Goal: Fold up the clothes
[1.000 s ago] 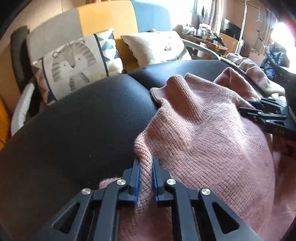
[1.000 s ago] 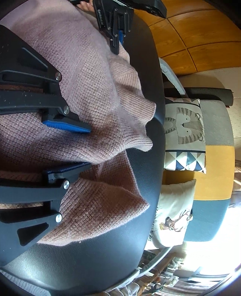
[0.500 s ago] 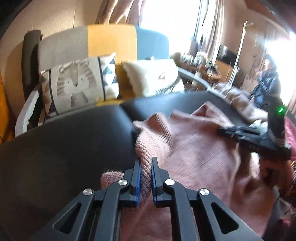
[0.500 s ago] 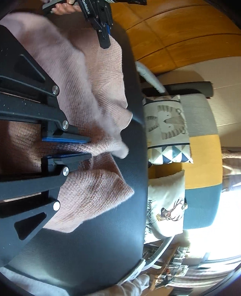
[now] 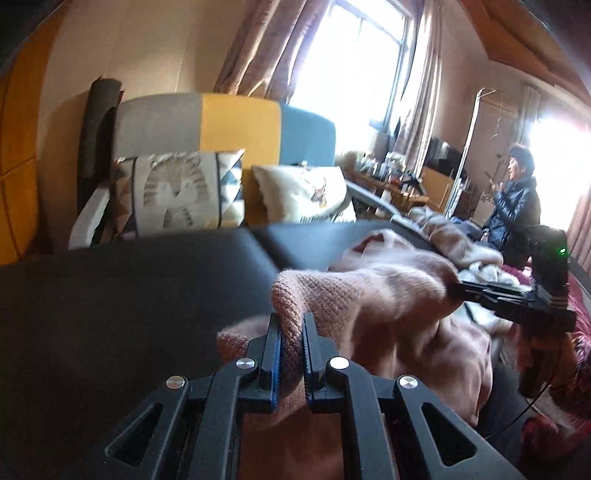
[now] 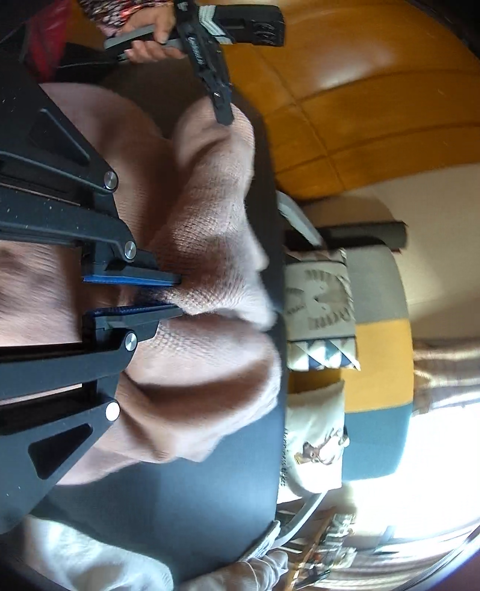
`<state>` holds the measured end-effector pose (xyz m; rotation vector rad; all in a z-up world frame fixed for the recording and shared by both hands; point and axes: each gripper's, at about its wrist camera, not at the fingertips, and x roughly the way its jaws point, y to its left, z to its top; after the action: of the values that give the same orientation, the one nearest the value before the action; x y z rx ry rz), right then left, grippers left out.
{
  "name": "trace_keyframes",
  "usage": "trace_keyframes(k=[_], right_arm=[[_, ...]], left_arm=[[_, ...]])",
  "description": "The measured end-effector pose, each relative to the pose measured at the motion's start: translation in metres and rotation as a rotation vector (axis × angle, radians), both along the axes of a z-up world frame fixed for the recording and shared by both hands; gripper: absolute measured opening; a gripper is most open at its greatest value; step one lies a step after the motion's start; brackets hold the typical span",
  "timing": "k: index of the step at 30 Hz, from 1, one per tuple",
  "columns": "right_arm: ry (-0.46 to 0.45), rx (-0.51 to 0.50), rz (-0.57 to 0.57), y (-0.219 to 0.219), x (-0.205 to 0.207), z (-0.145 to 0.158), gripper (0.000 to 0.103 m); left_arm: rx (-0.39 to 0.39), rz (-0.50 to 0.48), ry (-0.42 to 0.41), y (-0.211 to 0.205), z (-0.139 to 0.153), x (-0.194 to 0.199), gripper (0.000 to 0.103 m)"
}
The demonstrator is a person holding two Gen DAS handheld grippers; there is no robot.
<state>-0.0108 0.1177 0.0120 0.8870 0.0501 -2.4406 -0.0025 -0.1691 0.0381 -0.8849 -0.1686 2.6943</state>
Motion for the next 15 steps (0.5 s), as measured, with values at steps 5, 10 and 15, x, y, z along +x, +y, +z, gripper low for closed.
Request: trace_keyframes(k=[5, 10, 15], right_arm=[[-0.023, 0.140, 0.071, -0.017, 0.029, -0.035, 0.010], [-0.066, 0.168, 0.089, -0.018, 0.031, -0.052, 0.015], [-0.020, 0.113, 0.089, -0.008, 0.030, -0.031, 0.045]], left_arm=[[0.003, 0.022, -0.091, 0.007, -0.046, 0.031, 0.009], [-0.037, 0.024, -0.123, 0.020, -0.074, 0.043, 0.009], [-0.111, 0.008, -0.114, 0.030, -0.076, 0.042, 0.012]])
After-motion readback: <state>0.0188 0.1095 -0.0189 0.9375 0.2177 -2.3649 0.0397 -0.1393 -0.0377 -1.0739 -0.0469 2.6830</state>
